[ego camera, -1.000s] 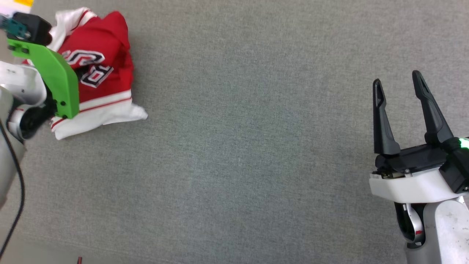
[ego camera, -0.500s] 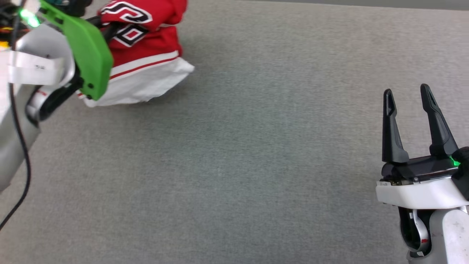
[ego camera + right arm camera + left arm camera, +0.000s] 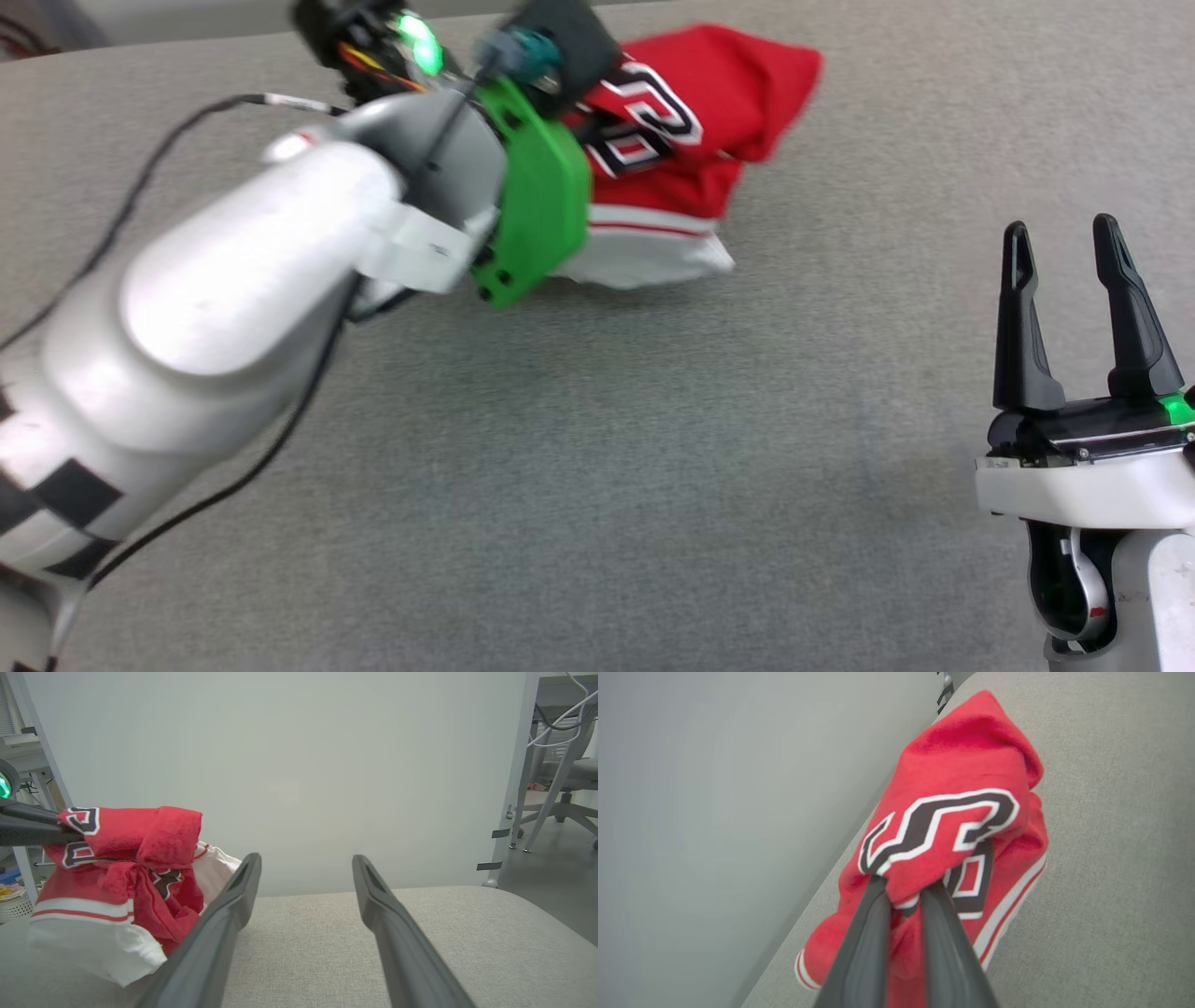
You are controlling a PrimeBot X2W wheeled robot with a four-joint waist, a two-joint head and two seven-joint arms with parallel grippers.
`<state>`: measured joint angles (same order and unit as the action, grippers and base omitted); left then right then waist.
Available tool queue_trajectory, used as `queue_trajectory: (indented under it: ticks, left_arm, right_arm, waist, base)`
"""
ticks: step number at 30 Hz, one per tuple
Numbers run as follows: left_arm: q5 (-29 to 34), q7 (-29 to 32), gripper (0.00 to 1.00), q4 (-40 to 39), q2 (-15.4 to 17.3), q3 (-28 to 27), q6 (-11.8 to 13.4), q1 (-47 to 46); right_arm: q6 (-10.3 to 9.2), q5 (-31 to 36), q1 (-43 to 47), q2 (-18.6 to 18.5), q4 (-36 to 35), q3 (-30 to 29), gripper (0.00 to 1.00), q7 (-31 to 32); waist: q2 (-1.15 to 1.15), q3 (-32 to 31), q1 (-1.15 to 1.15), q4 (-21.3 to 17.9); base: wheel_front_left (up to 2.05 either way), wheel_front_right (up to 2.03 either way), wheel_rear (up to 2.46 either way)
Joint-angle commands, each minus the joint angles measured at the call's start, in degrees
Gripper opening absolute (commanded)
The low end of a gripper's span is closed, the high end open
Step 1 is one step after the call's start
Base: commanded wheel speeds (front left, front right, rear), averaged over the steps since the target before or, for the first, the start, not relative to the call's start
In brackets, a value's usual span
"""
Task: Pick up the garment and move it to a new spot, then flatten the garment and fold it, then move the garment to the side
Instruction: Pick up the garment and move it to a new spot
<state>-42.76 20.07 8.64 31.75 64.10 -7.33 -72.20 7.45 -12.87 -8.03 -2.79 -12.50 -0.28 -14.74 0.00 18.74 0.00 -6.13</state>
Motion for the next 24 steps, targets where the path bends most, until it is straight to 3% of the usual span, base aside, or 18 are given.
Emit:
queue_trajectory:
  ticks: [1,5,11,19,23,24]
  left_arm:
    - [-0.77,-0.95,0.0,0.73,-1.47,2.18,-0.15,-1.44]
    - [-1.67,-2.43,0.0,3.64,-5.91,7.67,-0.15,-1.31]
    - [0.68,1.26,0.0,4.73,-11.28,9.21,-0.15,7.38]
    - [5.44,8.34,0.0,3.17,-11.87,9.24,-0.15,20.44]
    - [5.37,4.96,0.0,4.3,-12.18,9.24,-0.15,20.78]
    - [5.29,3.3,0.18,4.79,-12.31,9.24,-0.15,20.35]
  right_arm:
    - [0.03,-0.62,-0.25,-0.1,-0.13,-0.1,1.0,-0.26]
    - [0.03,-1.65,-0.49,-0.1,-0.11,-0.46,1.0,-0.26]
    - [0.03,-2.27,-0.56,-0.1,-0.01,-0.74,1.0,-0.26]
    - [0.03,-2.05,-1.21,-0.1,0.43,-0.77,1.0,-0.26]
    - [0.03,-1.49,-1.08,-0.09,0.33,-0.72,1.0,-0.26]
    - [0.03,-1.27,-0.91,-0.09,0.37,-0.61,1.0,-0.26]
  waist:
    - [0.0,1.82,0.0,-4.09]
    - [0.0,2.82,0.0,-5.8]
    - [0.0,3.8,0.0,-6.8]
    - [0.0,3.95,0.0,-6.11]
    - [0.0,2.96,0.0,-4.79]
    - [0.0,2.55,0.0,-4.47]
  base:
    - [0.0,0.0,0.0]
    - [0.0,0.0,0.0]
    - [0.0,0.0,0.0]
    - [0.0,0.0,0.0]
    - [0.0,0.0,0.0]
    - [0.0,0.0,0.0]
